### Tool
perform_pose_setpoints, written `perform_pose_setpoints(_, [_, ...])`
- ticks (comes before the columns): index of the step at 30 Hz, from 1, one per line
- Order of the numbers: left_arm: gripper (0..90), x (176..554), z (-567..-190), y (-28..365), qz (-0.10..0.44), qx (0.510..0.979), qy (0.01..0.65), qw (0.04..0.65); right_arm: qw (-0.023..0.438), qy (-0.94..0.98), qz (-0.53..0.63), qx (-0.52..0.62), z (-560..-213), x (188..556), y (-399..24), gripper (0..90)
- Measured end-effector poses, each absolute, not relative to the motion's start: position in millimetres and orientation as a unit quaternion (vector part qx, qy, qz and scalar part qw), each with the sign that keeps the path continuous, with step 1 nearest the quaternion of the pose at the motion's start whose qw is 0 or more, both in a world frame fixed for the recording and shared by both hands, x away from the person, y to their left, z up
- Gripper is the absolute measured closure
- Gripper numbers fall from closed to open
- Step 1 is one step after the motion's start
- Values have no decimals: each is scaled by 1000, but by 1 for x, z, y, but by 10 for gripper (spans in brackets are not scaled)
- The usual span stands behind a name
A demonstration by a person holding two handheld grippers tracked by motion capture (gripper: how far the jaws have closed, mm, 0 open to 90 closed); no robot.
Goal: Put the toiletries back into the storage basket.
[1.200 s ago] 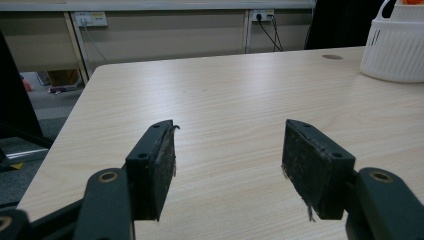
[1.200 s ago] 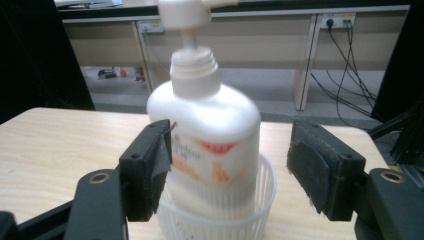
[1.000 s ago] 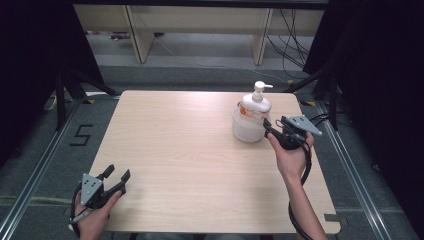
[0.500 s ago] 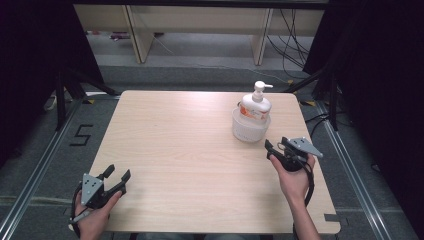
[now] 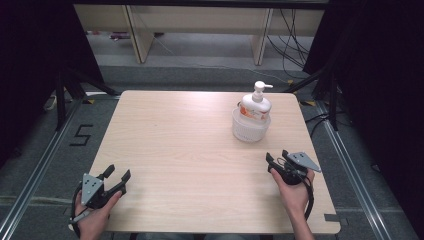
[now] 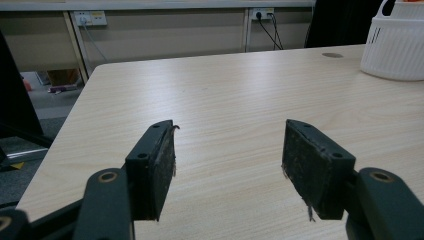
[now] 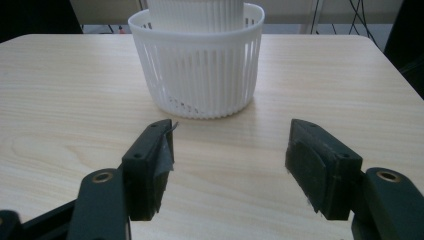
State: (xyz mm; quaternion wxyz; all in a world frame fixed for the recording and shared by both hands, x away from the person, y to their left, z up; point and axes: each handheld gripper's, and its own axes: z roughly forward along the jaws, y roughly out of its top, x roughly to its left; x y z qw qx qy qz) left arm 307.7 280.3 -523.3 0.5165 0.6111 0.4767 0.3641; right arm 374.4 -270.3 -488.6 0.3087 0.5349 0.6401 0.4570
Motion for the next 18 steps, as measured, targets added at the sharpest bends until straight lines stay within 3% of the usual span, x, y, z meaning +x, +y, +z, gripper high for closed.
perform_pose_setpoints(18, [373,309,-523,279,360,611,469,526,308,627,456,551,-505,364,-275,363])
